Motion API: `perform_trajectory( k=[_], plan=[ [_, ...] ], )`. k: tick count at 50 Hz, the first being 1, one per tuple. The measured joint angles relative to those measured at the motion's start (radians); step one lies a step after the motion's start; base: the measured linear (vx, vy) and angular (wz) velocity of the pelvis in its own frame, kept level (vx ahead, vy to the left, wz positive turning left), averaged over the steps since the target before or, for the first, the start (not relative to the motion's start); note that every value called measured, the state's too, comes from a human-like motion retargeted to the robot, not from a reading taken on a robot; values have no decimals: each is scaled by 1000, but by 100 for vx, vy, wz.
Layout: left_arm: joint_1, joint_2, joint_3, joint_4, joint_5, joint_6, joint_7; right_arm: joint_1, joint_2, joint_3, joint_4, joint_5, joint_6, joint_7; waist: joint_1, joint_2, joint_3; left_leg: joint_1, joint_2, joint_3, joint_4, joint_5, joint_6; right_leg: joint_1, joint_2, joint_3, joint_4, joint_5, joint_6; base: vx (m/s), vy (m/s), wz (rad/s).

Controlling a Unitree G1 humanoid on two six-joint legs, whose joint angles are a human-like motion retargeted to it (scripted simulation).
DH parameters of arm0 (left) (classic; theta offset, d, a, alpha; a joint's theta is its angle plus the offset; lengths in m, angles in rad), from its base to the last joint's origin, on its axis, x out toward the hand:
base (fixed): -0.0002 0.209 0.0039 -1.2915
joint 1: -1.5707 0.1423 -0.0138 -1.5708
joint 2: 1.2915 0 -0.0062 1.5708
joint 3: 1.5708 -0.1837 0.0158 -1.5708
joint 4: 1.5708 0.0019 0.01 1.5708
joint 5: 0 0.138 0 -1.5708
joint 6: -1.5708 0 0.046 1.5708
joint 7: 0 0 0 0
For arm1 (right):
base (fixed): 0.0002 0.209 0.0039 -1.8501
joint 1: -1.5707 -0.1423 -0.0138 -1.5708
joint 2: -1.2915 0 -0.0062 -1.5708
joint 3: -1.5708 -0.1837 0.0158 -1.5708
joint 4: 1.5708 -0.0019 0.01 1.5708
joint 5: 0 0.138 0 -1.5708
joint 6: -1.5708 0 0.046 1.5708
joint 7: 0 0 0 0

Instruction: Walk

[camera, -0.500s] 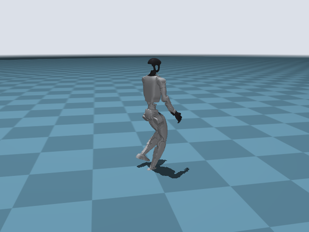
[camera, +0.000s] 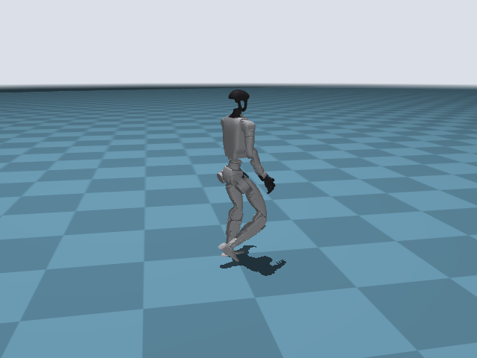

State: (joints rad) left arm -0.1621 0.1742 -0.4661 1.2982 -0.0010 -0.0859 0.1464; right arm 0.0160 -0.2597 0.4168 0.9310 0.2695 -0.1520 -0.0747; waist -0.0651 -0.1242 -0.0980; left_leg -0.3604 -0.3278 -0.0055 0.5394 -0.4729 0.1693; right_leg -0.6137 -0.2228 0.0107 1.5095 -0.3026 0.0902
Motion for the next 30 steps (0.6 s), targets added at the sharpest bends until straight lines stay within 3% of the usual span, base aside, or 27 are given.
perform_trajectory(
  k=[4, 10, 15, 18, 20, 22, 26, 30],
  plan=[
    [-128, 5, 34, -59, -63, -20, 35, 86, -1, -9, 75, -5, 20, 21, -33, 46, 14, 142, 41, -39, -77, -45, -12, -106, 39, -46, -228, -73, -26, 0, -1, 9],
    [-268, 31, 63, -183, -115, -72, 53, 201, -2, -41, 143, -7, 49, 39, -37, 127, 18, 272, 152, -58, -77, -124, -40, -112, 210, -55, -844, -6, 42, 0, 0, 3],
    [-277, 33, 61, -233, -123, -99, 69, 256, 6, -34, 173, -3, 50, 48, -20, 156, 6, 288, 201, -79, 171, -196, -84, -97, 286, -53, -827, 25, 28, 0, 0, 0],
    [-228, 17, 55, -227, -140, -106, 71, 253, 6, -12, 185, 16, 43, 31, -5, 201, 6, 254, 271, -79, 431, -113, -153, -68, 345, -87, -731, 34, -18, 0, 0, 0],
    [-185, 4, 46, -212, -142, -102, 67, 225, 4, 5, 179, 27, 37, 14, 7, 236, 4, 182, 329, -76, 638, 14, -207, -46, 386, -115, -701, 14, -62, 0, 0, 0],
    [-147, -8, 33, -190, -129, -88, 56, 179, -2, 19, 160, 25, 33, -6, 25, 250, -2, 77, 373, -62, 814, 120, -220, -23, 407, -122, -699, -20, -97, 0, 0, 0],
    [-86, -25, -7, -124, -87, -51, 24, 58, -23, 36, 94, 11, 19, -47, 62, 229, -3, -141, 420, -16, 1014, 98, -145, 69, 404, -94, -757, -82, -111, -2, -3, 18],
    [-10, -32, -27, -57, -31, -32, -3, -63, -53, 22, 2, 22, -6, -89, 103, 202, 15, -310, 404, 22, 947, 21, -94, 212, 388, -54, -852, -125, -93, -1, -1, 4]
  ],
)
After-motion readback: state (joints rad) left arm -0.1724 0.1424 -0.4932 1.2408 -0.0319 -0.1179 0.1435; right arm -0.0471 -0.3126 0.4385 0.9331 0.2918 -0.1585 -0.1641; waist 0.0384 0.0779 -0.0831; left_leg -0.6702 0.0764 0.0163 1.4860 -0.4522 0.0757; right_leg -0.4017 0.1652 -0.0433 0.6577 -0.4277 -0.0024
